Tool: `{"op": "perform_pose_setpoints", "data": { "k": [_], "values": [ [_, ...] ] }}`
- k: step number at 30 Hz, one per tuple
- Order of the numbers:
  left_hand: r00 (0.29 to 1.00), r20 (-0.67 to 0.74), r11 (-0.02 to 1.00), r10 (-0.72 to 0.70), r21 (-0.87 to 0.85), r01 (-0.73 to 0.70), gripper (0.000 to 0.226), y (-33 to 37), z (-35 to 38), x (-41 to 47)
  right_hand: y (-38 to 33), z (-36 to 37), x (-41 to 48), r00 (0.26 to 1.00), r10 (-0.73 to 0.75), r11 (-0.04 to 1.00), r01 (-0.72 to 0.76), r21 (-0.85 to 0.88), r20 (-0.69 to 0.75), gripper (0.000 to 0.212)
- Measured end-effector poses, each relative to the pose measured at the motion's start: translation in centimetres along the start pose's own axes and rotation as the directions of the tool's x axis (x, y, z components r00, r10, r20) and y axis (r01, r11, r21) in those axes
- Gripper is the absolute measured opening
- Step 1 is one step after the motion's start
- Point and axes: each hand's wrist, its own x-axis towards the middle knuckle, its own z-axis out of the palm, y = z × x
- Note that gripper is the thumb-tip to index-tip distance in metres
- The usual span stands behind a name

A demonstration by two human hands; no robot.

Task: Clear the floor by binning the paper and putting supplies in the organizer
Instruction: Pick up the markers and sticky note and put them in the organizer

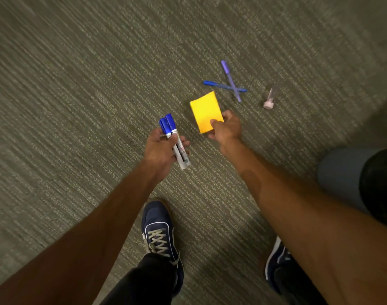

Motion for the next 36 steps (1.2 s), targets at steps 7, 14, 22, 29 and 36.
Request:
{"op": "perform_pose_setpoints", "data": {
  "k": [7,14,22,29,36],
  "values": [
    [0.998,0.052,0.998,0.035,0.054,-0.037,0.022,5.5,2.9,-8.8,-4.7,-8.2,-8.6,0.977,0.07,0.974,-0.11,0.2,0.2,0.03],
    [0.987,0.128,0.995,0.095,-0.036,-0.091,0.018,13.6,8.7,-20.5,-13.2,-19.9,-19.4,0.952,-0.139,0.961,0.064,0.268,0.271,0.051],
    [0.954,0.252,0.986,0.165,-0.059,-0.154,0.016,22.2,18.7,-35.2,-21.5,-34.1,-29.0,0.955,-0.288,0.876,0.235,0.421,0.067,0.04],
    [0.922,0.35,0.984,0.163,0.005,-0.176,0.015,27.0,27.9,-47.9,-26.1,-46.8,-37.7,0.941,-0.331,0.849,0.327,0.416,-0.065,0.031],
    [0.89,0.436,0.981,0.137,0.061,-0.182,0.015,27.8,34.4,-59.1,-27.5,-58.4,-47.3,0.923,-0.353,0.813,0.384,0.437,-0.153,0.042]
  ]
}}
